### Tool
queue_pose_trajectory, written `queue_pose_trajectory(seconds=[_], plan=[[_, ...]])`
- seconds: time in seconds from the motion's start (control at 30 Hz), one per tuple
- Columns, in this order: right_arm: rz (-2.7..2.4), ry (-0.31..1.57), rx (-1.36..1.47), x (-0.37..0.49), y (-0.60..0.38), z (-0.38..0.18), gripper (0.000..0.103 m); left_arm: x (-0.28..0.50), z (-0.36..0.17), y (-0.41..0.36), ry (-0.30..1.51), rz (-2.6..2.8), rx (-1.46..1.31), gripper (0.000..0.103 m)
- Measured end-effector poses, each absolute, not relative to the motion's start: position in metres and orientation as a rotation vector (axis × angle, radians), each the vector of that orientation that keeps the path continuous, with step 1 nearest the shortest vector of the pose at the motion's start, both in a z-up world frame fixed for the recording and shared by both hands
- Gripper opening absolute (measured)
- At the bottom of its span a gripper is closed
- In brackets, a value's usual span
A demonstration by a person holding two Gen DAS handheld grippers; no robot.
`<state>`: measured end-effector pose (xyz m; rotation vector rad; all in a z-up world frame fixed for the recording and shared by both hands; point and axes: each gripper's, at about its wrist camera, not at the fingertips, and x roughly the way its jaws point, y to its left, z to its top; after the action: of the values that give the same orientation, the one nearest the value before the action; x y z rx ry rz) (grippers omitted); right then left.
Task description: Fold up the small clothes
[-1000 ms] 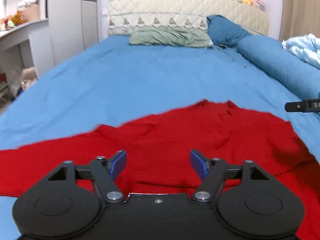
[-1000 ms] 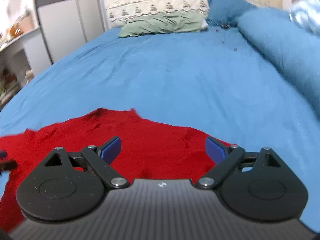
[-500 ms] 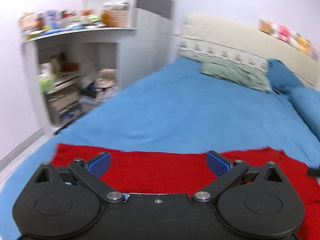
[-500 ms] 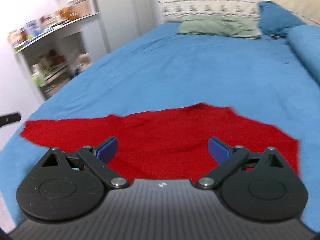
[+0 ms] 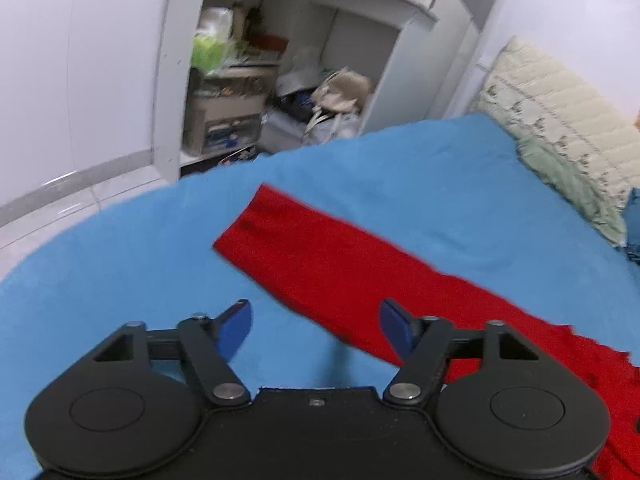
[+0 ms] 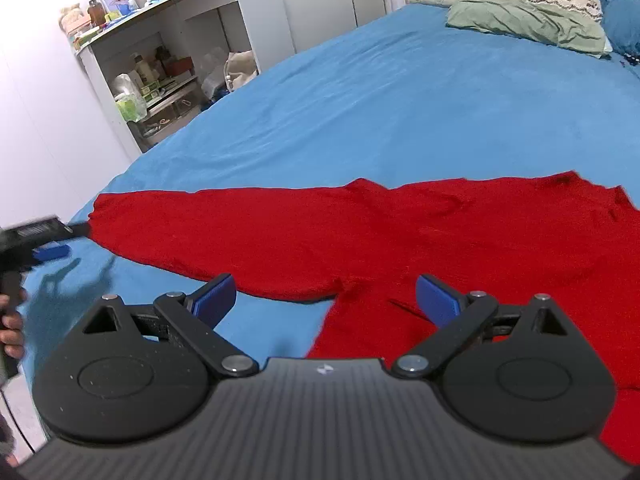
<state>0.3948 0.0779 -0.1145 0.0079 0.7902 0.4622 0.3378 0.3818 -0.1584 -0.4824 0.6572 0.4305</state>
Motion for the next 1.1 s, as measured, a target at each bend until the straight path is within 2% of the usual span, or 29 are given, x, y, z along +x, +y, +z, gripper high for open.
queue_pose_trajectory(seconds=[0.07,0.2,0.23,0.33,0.37,0.5,0.67,0.9,1.1], plan=[[0.461,0.786,0.014,0.398,0.081,-0.12,0.103,0.347,-0.171,0.388,0.671,0.427,-0.517,0.059],[0.457,0.772,0.014,0.406,0.081,-0.129,0.103,0.365,-0.177,0.389,0.645,0.443,-0.483,0.051],[0.455,0.772,0.01,0.406,0.082,-0.132,0.103,0.369,-0.178,0.389,0.646,0.451,-0.474,0.046],[0.446,0.768,0.003,0.41,0.083,-0.139,0.103,0.376,-0.177,0.391,0.648,0.502,-0.469,0.013],[0.44,0.77,0.003,0.411,0.082,-0.141,0.103,0.376,-0.177,0.394,0.647,0.504,-0.49,0.009],[0.417,0.772,0.012,0.412,0.074,-0.143,0.103,0.376,-0.166,0.391,0.632,0.491,-0.482,0.006],[0.383,0.744,0.05,0.407,0.048,-0.127,0.103,0.385,-0.118,0.345,0.554,0.4,-0.369,0.005],[0.29,0.665,0.086,0.394,-0.021,-0.087,0.103,0.417,-0.058,0.194,0.481,0.061,-0.257,0.005],[0.173,0.648,0.094,0.38,-0.093,-0.074,0.103,0.445,-0.086,0.038,0.563,-0.201,-0.145,0.005]])
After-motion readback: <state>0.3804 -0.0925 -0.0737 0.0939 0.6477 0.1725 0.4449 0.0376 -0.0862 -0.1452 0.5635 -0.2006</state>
